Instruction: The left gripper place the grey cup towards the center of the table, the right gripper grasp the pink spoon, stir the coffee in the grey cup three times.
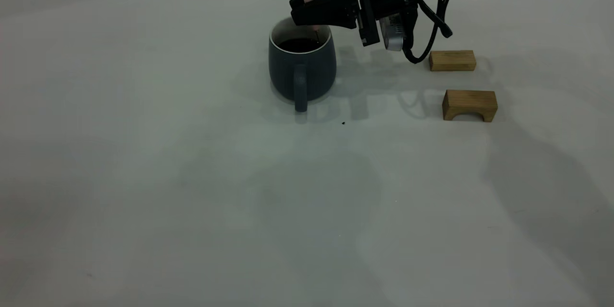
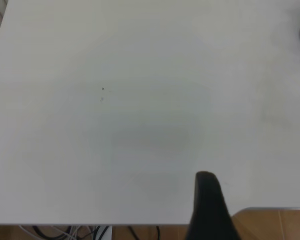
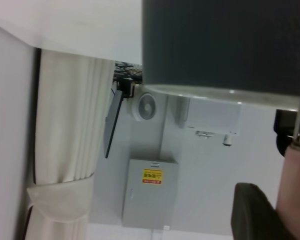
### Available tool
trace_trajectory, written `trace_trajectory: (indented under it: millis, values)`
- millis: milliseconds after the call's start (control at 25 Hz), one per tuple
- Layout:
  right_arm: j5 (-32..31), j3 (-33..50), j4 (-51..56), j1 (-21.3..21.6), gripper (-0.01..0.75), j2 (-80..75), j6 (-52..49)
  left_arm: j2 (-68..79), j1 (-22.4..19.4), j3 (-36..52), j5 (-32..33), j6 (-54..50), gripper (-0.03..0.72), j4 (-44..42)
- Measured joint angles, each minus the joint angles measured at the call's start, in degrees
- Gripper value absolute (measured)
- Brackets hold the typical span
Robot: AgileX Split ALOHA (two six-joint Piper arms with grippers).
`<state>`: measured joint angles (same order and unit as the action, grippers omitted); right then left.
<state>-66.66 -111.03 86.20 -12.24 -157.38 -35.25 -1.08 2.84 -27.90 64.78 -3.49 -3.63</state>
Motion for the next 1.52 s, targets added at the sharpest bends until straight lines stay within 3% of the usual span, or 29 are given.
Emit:
trace_trajectory:
  millis: [120, 200, 480, 600, 760, 920, 1040, 1280, 1520]
  values:
    - [0.06, 0.0, -1.53, 0.0, 0.131, 0.67, 0.0, 0.0, 0.0, 0.0, 0.0, 0.0, 0.567, 0.0]
    - [0.06, 0.0, -4.19, 0.0, 0.184, 1.78, 0.02, 0.0, 0.0, 0.0, 0.0, 0.0, 0.567, 0.0]
    - [-0.45, 0.0, -23.91, -0.18, 0.594, 9.28, 0.37, 0.0, 0.0, 0.0, 0.0, 0.0, 0.567, 0.0]
    - [-0.94, 0.0, -40.09, -1.14, 0.657, 13.71, 2.02, 0.0, 0.0, 0.0, 0.0, 0.0, 0.567, 0.0]
    - [-2.15, 0.0, -64.8, -3.85, 0.625, 20.68, 4.16, 0.0, 0.0, 0.0, 0.0, 0.0, 0.567, 0.0]
    - [-2.85, 0.0, -80.62, -6.72, 0.521, 28.03, 5.28, 0.0, 0.0, 0.0, 0.0, 0.0, 0.567, 0.0]
    - [-3.21, 0.0, -90.96, -8.77, 0.438, 34.39, 11.73, 0.0, 0.0, 0.0, 0.0, 0.05, 0.567, 0.0]
    - [-3.74, 0.0, -97.39, -10.1, 0.288, 47.51, 28.88, 0.0, 0.0, 0.0, 0.0, 0.05, 0.567, 0.0]
    - [-4.25, 6.11, -97.34, -10.1, 0.203, 59.77, 31.95, 0.0, 0.0, 0.0, 0.0, 0.05, 0.567, 0.0]
